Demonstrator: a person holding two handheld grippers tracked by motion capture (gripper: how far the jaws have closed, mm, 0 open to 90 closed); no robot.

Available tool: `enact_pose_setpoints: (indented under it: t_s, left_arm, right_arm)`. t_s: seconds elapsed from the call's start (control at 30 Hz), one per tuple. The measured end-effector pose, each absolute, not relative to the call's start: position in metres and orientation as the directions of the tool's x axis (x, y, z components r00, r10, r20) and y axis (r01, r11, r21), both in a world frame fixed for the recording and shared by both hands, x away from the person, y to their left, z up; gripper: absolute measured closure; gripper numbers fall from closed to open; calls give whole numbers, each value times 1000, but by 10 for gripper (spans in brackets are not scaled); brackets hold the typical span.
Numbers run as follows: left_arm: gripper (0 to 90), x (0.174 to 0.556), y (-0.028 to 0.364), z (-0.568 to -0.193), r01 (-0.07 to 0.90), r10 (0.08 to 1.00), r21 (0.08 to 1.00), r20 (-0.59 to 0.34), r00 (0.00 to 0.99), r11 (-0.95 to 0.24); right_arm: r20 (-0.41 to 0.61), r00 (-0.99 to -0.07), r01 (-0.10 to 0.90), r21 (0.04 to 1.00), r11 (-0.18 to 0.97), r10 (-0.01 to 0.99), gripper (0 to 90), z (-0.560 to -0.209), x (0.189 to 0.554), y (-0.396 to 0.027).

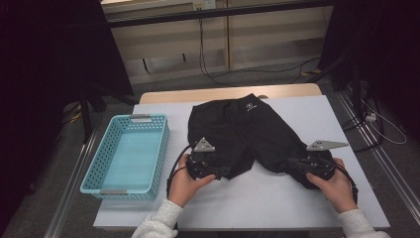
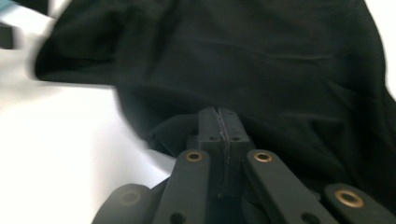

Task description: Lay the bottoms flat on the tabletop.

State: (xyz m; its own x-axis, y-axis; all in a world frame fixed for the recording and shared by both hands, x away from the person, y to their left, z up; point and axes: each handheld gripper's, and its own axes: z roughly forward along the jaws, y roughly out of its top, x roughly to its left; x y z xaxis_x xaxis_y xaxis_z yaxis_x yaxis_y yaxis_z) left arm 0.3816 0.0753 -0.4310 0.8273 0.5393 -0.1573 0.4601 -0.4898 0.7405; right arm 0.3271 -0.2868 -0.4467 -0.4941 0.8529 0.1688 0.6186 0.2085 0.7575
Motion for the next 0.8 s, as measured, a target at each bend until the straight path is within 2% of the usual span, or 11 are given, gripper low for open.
enact_pose_setpoints:
  t_s: [0.07,0.13,0.3,0.37,0.6,0.7,0.8]
  left_arm:
    - [307,382,75,-431,458,536,742,-159,829,-489]
    - [306,382,76,-432,463,537,739,-162,828,-490]
    - [305,382,76,-432,464,538,738,-162,827,-490]
    - [304,382,75,-432,460,535,739,-160,829,-492]
    - [302,382,75,-431,458,538,742,-158,828,-489]
    - [302,382,75,-430,459,535,740,-159,830,-491]
    - [301,381,75,-429,459,534,742,-161,830,-489]
  right_arm:
    - [128,-472,626,745,230,872,891,-450,332,-287]
    - [97,-458,647,718,257,884,833,-455,334,-288]
    - [88,-424,632,742,225,901,701,-452,329,-296]
    - [73,-426,610,759,227,902,678,-448,326,-298]
    - [54,-538,534,794,290,841,704,-431,309,-288]
    - [51,-600,542,760,358,799,715,-435,304,-276]
    - [17,-596,562,723,402,803,678,-446,308,-270]
